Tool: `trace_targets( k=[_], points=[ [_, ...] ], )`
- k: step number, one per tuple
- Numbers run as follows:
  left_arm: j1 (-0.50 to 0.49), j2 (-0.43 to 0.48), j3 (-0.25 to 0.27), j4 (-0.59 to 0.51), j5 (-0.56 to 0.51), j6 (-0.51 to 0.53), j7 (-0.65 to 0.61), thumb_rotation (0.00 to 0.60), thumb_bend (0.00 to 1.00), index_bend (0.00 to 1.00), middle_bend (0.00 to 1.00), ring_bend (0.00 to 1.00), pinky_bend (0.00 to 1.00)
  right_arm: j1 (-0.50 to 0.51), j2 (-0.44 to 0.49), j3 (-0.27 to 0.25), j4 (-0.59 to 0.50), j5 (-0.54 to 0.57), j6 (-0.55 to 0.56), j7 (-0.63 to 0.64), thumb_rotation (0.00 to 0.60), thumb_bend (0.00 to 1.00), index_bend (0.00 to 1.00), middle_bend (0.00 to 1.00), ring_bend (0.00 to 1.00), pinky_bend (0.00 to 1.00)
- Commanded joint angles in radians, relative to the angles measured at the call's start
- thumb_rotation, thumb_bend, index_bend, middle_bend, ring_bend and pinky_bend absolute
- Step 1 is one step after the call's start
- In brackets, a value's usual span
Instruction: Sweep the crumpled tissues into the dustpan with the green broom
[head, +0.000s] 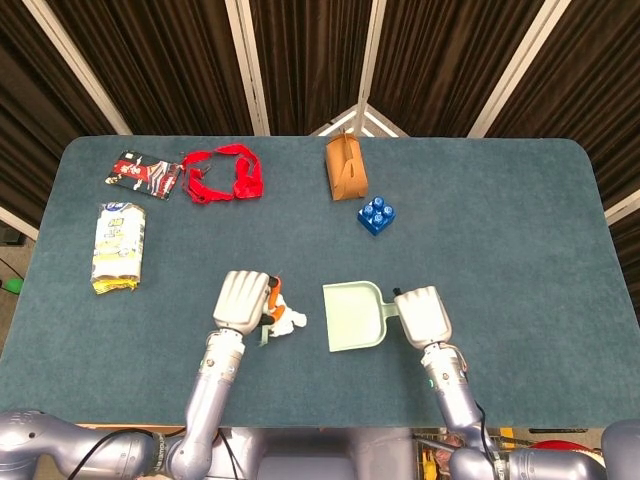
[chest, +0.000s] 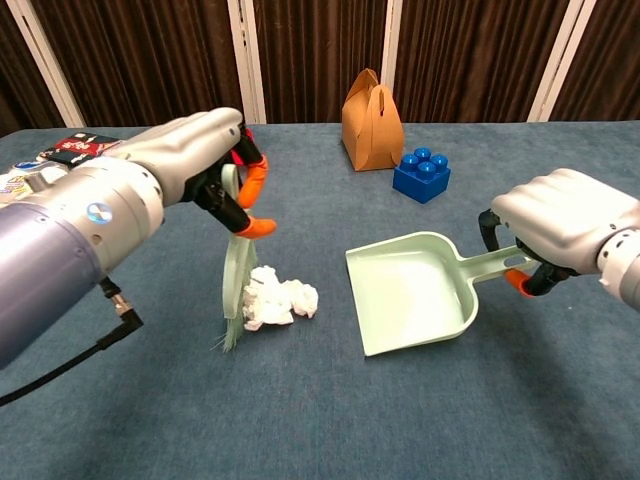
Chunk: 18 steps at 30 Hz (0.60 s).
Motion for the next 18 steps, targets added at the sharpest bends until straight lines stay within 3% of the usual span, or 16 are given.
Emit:
trace_targets(
  k=[1,9,18],
  points=[
    [-0.015,-0.048,-0.004,0.058,0.041,-0.024,-0.060,0.600,0.35,0.84,1.00,1.00,1.00,0.001,-0.002,0.001,0.000,0.000,0.001,-0.002,0.600,0.50,0.67,0.91,0.90,0.89],
    [-0.042,-0.151,-0.022,0.162,0.115,-0.020,-0.123,0.600,0.35,0.84,1.00,1.00,1.00,0.002,-0.013,0.001,0.012,0.007,0.001,-0.008,0.600,0.50,0.67,0.91,0.90,0.89],
    [-0.036,-0.185,-0.056,0.186,0.184,0.006,-0.200,0.600,0.34,0.84,1.00,1.00,1.00,-0.005,-0.005,-0.001,0.025,0.002,-0.002,0.012,0.600,0.50,0.67,0.91,0.90,0.89]
  ],
)
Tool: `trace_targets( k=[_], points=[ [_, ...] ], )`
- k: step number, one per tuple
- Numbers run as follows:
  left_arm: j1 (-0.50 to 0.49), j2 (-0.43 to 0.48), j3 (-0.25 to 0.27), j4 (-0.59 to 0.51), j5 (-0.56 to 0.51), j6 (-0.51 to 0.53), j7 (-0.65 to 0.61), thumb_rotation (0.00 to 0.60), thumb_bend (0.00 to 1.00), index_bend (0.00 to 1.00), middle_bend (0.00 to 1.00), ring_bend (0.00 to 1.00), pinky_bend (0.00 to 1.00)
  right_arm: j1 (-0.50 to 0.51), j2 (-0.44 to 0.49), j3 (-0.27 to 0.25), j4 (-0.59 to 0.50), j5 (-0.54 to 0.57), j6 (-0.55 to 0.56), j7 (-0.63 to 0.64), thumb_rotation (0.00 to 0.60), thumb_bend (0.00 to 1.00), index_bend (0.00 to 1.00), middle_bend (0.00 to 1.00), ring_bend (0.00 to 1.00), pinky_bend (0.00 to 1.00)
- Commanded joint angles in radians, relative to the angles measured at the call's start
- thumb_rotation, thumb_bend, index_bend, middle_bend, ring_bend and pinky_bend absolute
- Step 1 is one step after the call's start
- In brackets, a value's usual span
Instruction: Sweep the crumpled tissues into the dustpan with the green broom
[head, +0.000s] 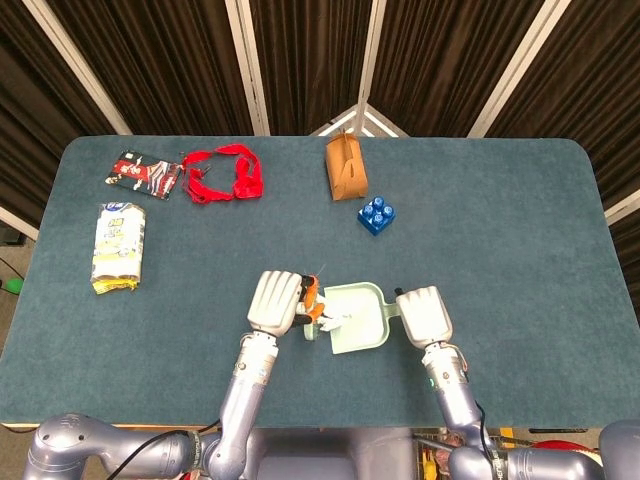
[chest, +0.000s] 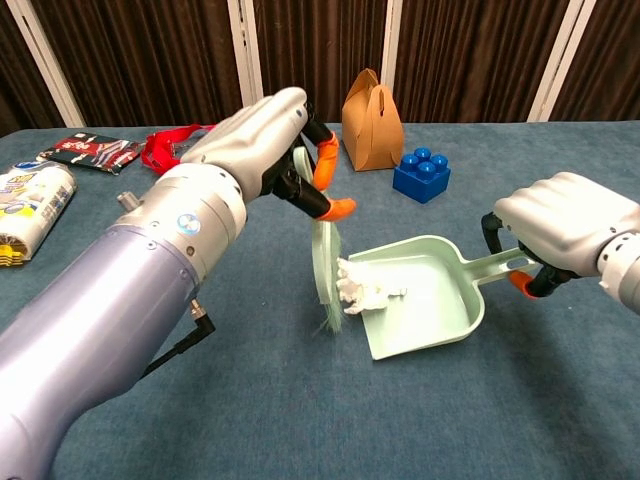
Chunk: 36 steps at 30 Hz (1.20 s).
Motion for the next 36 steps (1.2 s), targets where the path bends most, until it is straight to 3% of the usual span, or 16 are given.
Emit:
trace_targets(
  k=[1,11,20,28,36],
  points=[
    [0.008,0.007,-0.007,-0.011,0.020,0.006,-0.018,0.600,0.34,0.84,1.00,1.00,1.00,-0.001,0.002,0.000,0.001,-0.001,0.000,0.002,0.600,0.50,0.67,0.91,0.90,0.89],
    [0.051,0.188,0.005,-0.150,0.048,-0.024,0.028,0.600,0.34,0.84,1.00,1.00,1.00,-0.006,0.007,0.001,-0.001,0.003,0.001,0.006,0.600,0.50,0.67,0.91,0.90,0.89],
    [0.066,0.333,0.007,-0.228,-0.064,-0.085,0.133,0.600,0.34,0.84,1.00,1.00,1.00,-0.007,-0.006,-0.005,-0.002,0.005,0.001,-0.002,0.600,0.50,0.67,0.91,0.90,0.89],
    [0.040,0.313,0.043,-0.206,-0.136,-0.109,0.211,0.600,0.34,0.84,1.00,1.00,1.00,-0.006,-0.020,-0.005,0.013,0.008,-0.006,0.000,0.600,0.50,0.67,0.91,0.90,0.89],
    [0.004,0.174,0.031,-0.071,-0.069,-0.097,0.114,0.600,0.34,0.84,1.00,1.00,1.00,-0.008,-0.018,-0.006,0.025,0.003,-0.013,0.013,0.600,0.50,0.67,0.91,0.90,0.89]
  ],
)
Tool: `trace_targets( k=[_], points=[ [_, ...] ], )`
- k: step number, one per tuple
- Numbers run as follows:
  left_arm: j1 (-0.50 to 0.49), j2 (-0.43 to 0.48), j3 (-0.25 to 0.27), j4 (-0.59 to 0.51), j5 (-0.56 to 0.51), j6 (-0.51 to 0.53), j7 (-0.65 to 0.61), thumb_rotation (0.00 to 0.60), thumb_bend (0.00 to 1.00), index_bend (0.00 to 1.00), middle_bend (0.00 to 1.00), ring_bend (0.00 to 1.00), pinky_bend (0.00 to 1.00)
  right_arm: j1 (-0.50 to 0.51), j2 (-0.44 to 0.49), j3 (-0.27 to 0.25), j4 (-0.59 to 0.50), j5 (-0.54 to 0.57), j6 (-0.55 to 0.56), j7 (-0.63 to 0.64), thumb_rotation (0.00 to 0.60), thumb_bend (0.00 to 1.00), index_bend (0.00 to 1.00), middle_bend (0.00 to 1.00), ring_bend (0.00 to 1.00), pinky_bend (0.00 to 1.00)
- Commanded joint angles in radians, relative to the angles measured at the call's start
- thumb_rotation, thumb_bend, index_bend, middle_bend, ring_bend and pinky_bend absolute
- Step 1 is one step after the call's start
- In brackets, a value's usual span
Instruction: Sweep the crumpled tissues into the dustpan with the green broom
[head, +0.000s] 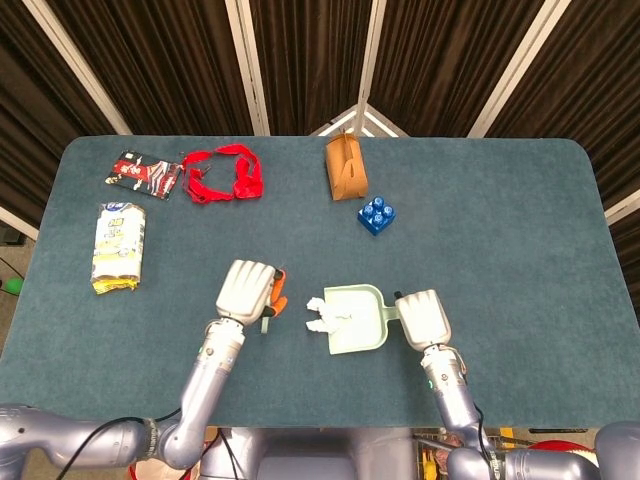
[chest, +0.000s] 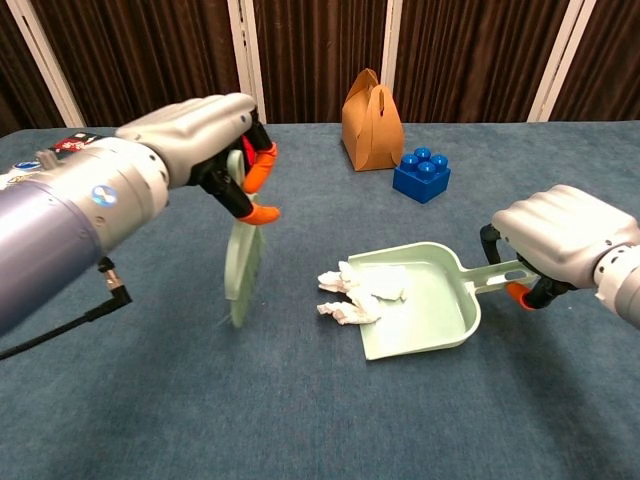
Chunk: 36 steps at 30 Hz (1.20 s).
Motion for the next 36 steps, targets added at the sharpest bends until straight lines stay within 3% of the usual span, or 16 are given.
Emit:
trace_targets(
  k=[1,12,24,36],
  points=[
    [-0.022,-0.074,-0.008,0.073,0.037,0.007,-0.056,0.600,0.34,0.84,1.00,1.00,1.00,-0.001,0.004,0.001,0.002,0.002,-0.002,0.002,0.600,0.50,0.67,0.91,0.90,0.89],
    [-0.068,-0.227,-0.035,0.189,0.056,0.009,-0.080,0.600,0.34,0.84,1.00,1.00,1.00,-0.003,0.019,0.012,-0.001,0.007,-0.003,0.014,0.600,0.50,0.67,0.91,0.90,0.89],
    [-0.072,-0.256,-0.050,0.220,0.088,0.010,-0.105,0.600,0.34,0.84,1.00,1.00,1.00,0.002,0.004,0.016,-0.047,0.015,0.001,0.003,0.600,0.50,0.67,0.91,0.90,0.89],
    [-0.092,-0.361,-0.089,0.316,0.141,0.029,-0.198,0.600,0.34,0.84,1.00,1.00,1.00,-0.002,0.004,0.008,-0.073,0.015,0.021,-0.016,0.600,0.51,0.67,0.91,0.90,0.89]
  ],
)
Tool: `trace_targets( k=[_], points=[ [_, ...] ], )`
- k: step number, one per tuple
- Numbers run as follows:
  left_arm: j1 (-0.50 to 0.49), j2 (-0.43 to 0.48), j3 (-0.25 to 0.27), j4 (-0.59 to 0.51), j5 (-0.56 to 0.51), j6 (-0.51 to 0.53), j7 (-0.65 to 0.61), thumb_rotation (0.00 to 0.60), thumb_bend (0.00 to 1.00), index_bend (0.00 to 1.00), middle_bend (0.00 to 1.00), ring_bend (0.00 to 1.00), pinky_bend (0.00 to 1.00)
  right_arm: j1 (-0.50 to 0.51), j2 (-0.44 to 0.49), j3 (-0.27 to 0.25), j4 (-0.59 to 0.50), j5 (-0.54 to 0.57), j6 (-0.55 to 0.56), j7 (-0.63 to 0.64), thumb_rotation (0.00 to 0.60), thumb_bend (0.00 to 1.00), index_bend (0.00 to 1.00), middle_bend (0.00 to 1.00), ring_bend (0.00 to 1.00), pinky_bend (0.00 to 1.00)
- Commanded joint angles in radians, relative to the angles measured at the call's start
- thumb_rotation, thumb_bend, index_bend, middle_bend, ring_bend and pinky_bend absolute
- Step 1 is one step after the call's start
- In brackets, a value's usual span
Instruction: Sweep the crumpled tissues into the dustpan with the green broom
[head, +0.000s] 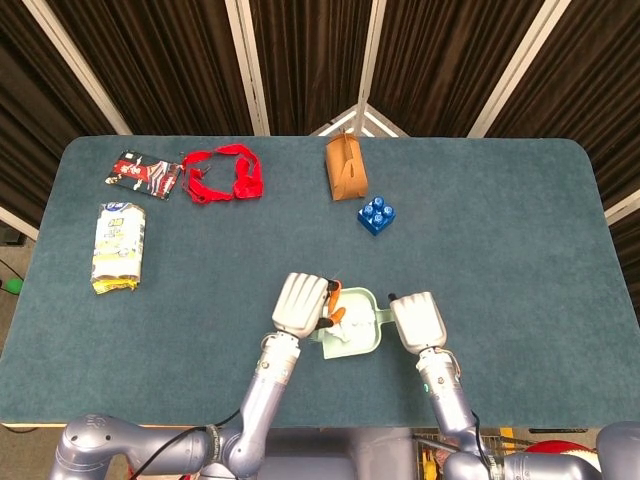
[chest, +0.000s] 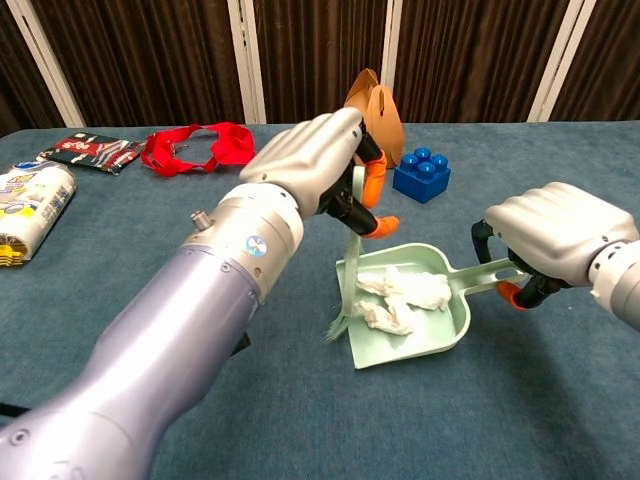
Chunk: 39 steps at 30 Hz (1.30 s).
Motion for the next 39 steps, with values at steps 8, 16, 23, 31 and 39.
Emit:
trace_targets(
  k=[8,16,23,31,39],
  points=[
    [-0.011,-0.033,-0.066,0.012,0.036,0.037,-0.039,0.600,0.34,0.84,1.00,1.00,1.00,-0.003,0.002,-0.004,0.004,0.000,0.000,0.007,0.600,0.50,0.67,0.91,0.90,0.89],
    [0.024,0.043,-0.061,-0.083,0.048,0.032,-0.045,0.600,0.34,0.84,1.00,1.00,1.00,-0.009,0.011,-0.011,0.000,-0.004,0.005,0.012,0.600,0.50,0.67,0.91,0.90,0.89],
    [0.068,0.148,-0.047,-0.185,0.064,0.030,-0.052,0.600,0.34,0.84,1.00,1.00,1.00,-0.014,0.011,-0.015,0.005,0.000,0.007,0.010,0.600,0.51,0.67,0.91,0.90,0.89],
    [0.094,0.251,-0.070,-0.275,0.056,0.027,-0.042,0.600,0.34,0.84,1.00,1.00,1.00,-0.014,0.004,-0.015,0.000,0.009,0.013,-0.009,0.600,0.51,0.67,0.91,0.90,0.89],
    [0.118,0.401,-0.038,-0.341,0.030,-0.015,0.049,0.600,0.34,0.84,1.00,1.00,1.00,-0.019,0.000,-0.025,-0.010,0.013,0.021,-0.026,0.600,0.50,0.63,0.91,0.90,0.89]
  ],
)
